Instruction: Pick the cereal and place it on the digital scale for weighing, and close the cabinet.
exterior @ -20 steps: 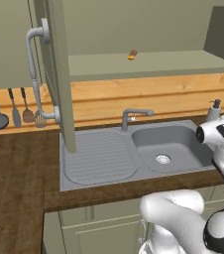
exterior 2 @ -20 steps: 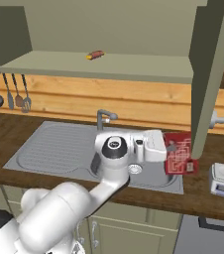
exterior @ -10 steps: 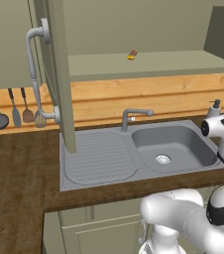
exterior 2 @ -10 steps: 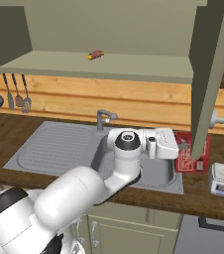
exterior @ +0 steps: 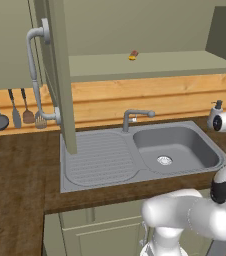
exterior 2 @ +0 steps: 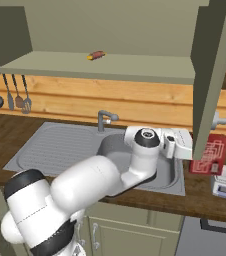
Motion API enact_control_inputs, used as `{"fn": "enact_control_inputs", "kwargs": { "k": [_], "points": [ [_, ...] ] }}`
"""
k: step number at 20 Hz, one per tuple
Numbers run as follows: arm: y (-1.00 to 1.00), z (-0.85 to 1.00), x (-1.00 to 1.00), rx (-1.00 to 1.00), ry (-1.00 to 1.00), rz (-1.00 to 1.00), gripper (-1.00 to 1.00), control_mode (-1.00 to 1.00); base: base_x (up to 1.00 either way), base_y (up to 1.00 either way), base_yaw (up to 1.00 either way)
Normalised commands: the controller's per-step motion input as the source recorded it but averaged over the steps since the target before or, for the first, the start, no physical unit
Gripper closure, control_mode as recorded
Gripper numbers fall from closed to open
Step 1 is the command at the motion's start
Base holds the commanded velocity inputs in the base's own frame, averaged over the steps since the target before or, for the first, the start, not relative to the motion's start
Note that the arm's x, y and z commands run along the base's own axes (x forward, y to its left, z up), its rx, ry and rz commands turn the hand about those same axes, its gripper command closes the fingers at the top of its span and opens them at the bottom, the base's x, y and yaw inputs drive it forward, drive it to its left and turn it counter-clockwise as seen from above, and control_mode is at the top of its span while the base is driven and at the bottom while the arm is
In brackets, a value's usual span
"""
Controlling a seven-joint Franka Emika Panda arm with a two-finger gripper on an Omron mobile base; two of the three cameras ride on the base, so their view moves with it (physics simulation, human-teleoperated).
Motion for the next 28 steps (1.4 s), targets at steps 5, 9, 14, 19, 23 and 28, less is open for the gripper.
{"fn": "enact_control_inputs", "kwargs": {
  "k": [5, 9, 14, 19, 23, 28],
  "points": [
    [-0.42, -0.07, 0.11, 0.06, 0.00, 0.00, 1.00, -1.00, 0.00, 0.00, 0.00],
    [-0.37, -0.10, 0.09, 0.04, 0.00, 0.00, 1.00, -1.00, 0.00, 0.00, 0.00],
    [-0.17, -0.27, 0.04, 0.02, 0.00, 0.00, 1.00, -1.00, 0.00, 0.00, 0.00],
    [0.00, -0.40, 0.15, 0.00, -0.09, 0.00, 1.00, -1.00, 0.00, 0.00, 0.00],
    [-0.08, -0.26, 0.18, 0.03, -0.12, 0.00, 1.00, -1.00, 0.00, 0.00, 0.00],
    [-0.20, -0.13, 0.24, 0.04, -0.10, 0.00, 1.00, -1.00, 0.00, 0.00, 0.00]
  ]
}}
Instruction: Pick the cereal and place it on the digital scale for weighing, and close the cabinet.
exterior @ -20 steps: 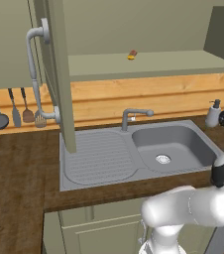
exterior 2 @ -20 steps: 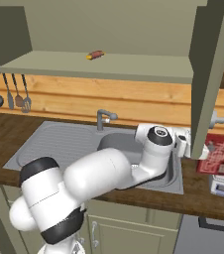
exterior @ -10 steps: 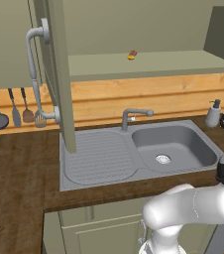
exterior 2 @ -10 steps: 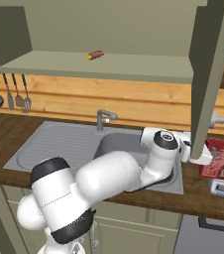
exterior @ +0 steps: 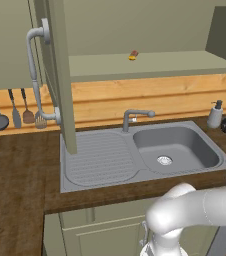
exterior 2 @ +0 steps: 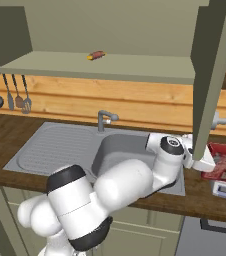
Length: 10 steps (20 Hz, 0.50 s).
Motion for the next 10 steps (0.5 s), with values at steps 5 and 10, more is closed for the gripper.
{"fn": "enact_control_inputs", "kwargs": {
  "k": [5, 10],
  "points": [
    [-0.12, 0.00, 0.12, 0.00, -0.04, -0.03, 1.00, -1.00, 0.00, 0.00, 0.00],
    [-0.02, -0.02, 0.16, 0.00, 0.00, -0.12, 1.00, -1.00, 0.00, 0.00, 0.00]
  ]
}}
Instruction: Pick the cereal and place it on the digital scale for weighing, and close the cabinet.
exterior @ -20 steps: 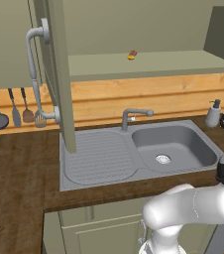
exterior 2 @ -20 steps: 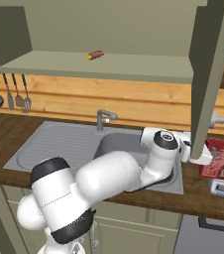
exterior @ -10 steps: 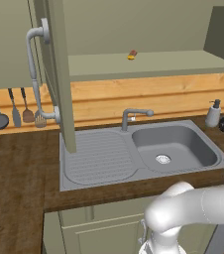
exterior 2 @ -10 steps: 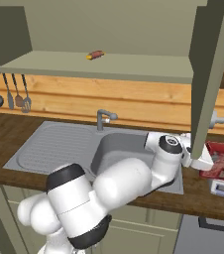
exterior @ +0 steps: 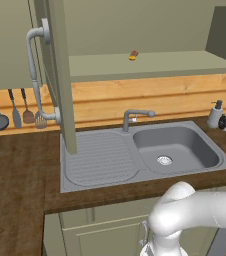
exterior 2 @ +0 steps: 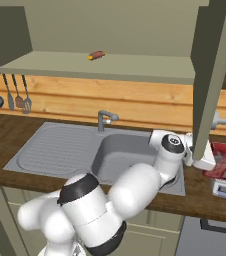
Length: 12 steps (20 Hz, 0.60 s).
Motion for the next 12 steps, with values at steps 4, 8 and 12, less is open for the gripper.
{"fn": "enact_control_inputs", "kwargs": {
  "k": [4, 8, 12],
  "points": [
    [-0.18, -0.03, 0.28, -0.01, 0.00, -0.10, 1.00, -1.00, 0.00, 0.00, 0.00],
    [-0.35, -0.09, 0.14, 0.00, 0.00, -0.02, 1.00, -1.00, 0.00, 0.00, 0.00],
    [-0.12, -0.11, 0.03, -0.04, 0.02, 0.00, 1.00, -1.00, 0.00, 0.00, 0.00]
  ]
}}
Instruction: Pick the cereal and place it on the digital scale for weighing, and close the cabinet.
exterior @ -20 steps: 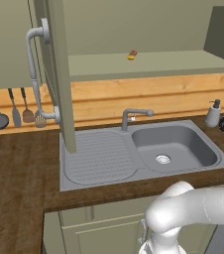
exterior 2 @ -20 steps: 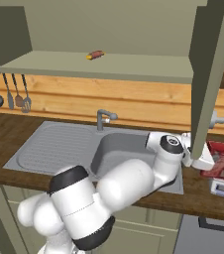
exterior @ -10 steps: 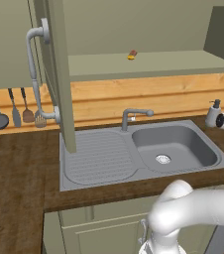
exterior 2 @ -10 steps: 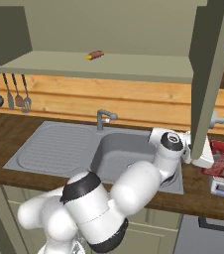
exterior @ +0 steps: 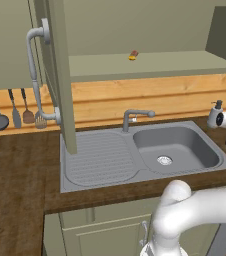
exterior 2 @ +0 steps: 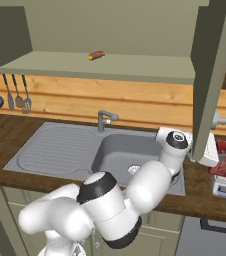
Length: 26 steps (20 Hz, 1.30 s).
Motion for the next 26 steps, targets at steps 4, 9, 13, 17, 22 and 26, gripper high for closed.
{"fn": "enact_control_inputs", "kwargs": {
  "k": [4, 9, 13, 17, 22, 26],
  "points": [
    [-0.15, -0.19, 0.24, -0.04, 0.04, 0.00, 1.00, -1.00, 0.00, 0.00, 0.00],
    [-0.14, -0.28, 0.26, -0.02, 0.01, 0.00, 1.00, -1.00, 0.00, 0.00, 0.00],
    [-0.18, -0.20, 0.26, 0.00, 0.00, 0.00, 1.00, -1.00, 0.00, 0.00, 0.00],
    [-0.40, -0.02, 0.21, 0.00, 0.00, 0.00, 1.00, -1.00, 0.00, 0.00, 0.00],
    [-0.28, -0.14, 0.41, 0.00, 0.00, 0.00, 1.00, -1.00, 0.00, 0.00, 0.00],
    [-0.11, -0.27, 0.28, 0.00, 0.00, 0.00, 1.00, -1.00, 0.00, 0.00, 0.00]
  ]
}}
